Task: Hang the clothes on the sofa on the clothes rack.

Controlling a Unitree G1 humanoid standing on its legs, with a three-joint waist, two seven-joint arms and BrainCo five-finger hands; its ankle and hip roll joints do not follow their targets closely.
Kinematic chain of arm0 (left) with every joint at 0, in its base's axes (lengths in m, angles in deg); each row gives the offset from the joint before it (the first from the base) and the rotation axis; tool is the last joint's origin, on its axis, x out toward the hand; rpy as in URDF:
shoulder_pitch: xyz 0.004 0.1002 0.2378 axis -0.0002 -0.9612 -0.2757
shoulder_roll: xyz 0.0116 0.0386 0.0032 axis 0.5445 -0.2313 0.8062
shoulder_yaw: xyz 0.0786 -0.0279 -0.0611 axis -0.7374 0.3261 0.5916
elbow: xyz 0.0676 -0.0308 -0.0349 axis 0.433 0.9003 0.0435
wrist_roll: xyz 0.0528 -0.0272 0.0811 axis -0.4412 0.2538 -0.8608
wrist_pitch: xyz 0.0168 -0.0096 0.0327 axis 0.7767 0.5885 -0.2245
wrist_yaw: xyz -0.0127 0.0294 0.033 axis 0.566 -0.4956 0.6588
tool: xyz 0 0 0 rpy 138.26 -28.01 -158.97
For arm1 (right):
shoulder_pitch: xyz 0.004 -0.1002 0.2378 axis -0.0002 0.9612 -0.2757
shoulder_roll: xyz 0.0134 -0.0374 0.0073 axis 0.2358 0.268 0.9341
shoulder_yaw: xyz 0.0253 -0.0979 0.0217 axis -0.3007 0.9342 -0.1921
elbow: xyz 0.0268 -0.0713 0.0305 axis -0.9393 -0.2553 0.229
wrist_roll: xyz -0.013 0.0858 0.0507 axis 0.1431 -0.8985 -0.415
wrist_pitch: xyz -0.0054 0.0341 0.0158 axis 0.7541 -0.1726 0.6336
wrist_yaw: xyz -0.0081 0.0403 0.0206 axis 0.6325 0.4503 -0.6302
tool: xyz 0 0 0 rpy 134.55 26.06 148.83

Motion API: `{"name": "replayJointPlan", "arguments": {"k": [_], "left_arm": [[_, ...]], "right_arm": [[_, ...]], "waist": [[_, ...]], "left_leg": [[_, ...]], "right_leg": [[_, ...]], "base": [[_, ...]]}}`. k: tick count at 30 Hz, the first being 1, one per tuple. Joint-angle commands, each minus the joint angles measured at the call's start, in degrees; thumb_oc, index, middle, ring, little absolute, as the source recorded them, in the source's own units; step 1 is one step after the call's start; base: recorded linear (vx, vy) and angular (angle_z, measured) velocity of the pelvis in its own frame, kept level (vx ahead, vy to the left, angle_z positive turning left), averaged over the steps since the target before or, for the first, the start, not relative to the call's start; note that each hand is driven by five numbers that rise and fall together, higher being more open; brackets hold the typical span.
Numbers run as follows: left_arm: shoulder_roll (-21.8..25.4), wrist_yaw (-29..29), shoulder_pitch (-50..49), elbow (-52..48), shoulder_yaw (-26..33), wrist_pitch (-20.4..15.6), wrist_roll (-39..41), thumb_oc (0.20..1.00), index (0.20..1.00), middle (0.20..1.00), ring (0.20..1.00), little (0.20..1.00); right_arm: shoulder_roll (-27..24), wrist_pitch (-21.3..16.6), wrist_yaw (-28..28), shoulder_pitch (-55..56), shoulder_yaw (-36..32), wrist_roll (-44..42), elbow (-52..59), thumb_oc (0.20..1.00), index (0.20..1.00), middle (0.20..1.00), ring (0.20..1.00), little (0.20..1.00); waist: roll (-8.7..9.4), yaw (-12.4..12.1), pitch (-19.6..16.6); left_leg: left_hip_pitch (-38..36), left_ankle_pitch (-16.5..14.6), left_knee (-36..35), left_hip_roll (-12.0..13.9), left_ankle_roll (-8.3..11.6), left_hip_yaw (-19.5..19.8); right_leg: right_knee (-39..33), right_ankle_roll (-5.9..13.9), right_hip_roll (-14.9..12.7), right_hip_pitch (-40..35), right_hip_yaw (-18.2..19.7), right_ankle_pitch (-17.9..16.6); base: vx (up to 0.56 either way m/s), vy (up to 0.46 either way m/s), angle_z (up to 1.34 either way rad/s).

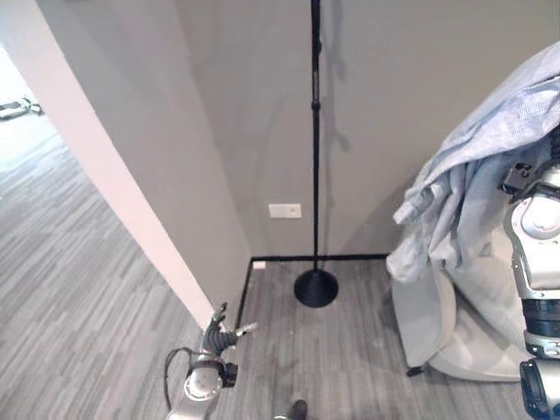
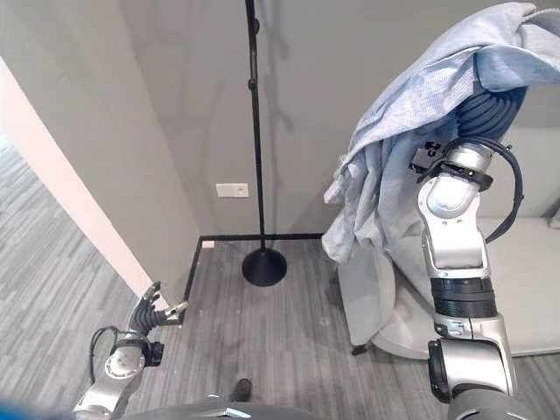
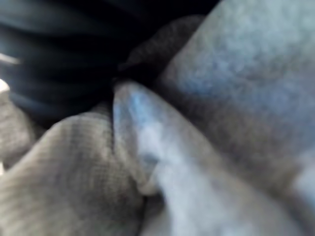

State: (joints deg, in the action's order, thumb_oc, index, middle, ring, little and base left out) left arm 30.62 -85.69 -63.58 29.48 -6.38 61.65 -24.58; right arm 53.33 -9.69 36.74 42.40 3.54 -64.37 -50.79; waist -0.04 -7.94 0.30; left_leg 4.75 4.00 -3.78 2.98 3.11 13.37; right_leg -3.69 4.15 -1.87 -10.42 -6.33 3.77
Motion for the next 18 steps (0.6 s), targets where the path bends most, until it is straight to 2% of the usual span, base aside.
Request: {"name": "replayJointPlan", "arguments": {"k": [1, 3, 6, 13, 18], "left_arm": [[1.2, -1.7, 3.7, -3.4, -2.1, -5.8, 4.2, 1.0, 1.0, 1.0, 1.0, 1.0], [0.6, -1.3, 4.6, -5.3, -3.4, -6.2, 5.2, 1.0, 1.0, 1.0, 1.0, 1.0], [-0.7, -1.3, 8.4, -8.6, -8.9, -6.8, 4.9, 1.0, 1.0, 1.0, 1.0, 1.0], [-1.9, -2.6, 14.5, -13.1, -14.4, -6.7, 3.2, 1.0, 1.0, 1.0, 1.0, 1.0], [-3.2, -5.0, 18.1, -13.0, -15.7, -7.1, 1.9, 1.0, 1.0, 1.0, 1.0, 1.0]], "right_arm": [[-2.1, -4.9, 2.3, -10.5, 4.9, -5.0, 0.8, 0.2, 0.2, 0.2, 0.2, 0.2], [-1.6, -4.7, 3.0, -13.6, 7.4, -6.0, 0.0, 0.2, 0.2, 0.2, 0.2, 0.2], [1.7, -4.5, 3.3, -17.2, 11.8, -7.0, -1.4, 0.2, 0.2, 0.2, 0.2, 0.2], [8.0, -3.9, 4.6, -15.5, 15.8, -6.8, 0.6, 0.2, 0.2, 0.2, 0.2, 0.2], [11.4, -3.7, 5.9, -13.3, 18.3, -6.7, 2.3, 0.2, 0.2, 0.2, 0.2, 0.2]], "waist": [[3.38, -0.7, -4.6], [3.53, -0.7, -4.5], [3.73, -0.6, -4.9], [3.33, -0.1, -5.5], [3.07, 0.2, -5.8]], "left_leg": [[-1.5, 0.2, -1.2, -1.4, 1.57, -0.5], [-1.2, 0.6, -1.2, -0.9, 1.81, -0.3], [-1.1, 0.5, -1.2, -0.5, 2.09, -0.1], [-0.5, 1.2, -1.2, -0.2, 2.31, -0.4], [-0.8, 1.1, -1.2, -0.1, 2.38, -0.7]], "right_leg": [[-1.1, 2.64, -1.5, 5.9, 2.8, -1.8], [-1.3, 2.47, -1.1, 6.0, 3.0, -1.8], [-1.3, 2.06, -0.5, 5.6, 3.0, -1.2], [-1.3, 1.9, -0.1, 6.1, 3.2, -1.6], [-1.3, 1.98, -0.3, 6.0, 3.4, -1.5]], "base": [[-0.03, -0.096, -0.16], [-0.04, -0.09, -0.14], [-0.04, -0.035, 0.01], [-0.02, -0.012, 0.07], [-0.01, 0.0, -0.01]]}}
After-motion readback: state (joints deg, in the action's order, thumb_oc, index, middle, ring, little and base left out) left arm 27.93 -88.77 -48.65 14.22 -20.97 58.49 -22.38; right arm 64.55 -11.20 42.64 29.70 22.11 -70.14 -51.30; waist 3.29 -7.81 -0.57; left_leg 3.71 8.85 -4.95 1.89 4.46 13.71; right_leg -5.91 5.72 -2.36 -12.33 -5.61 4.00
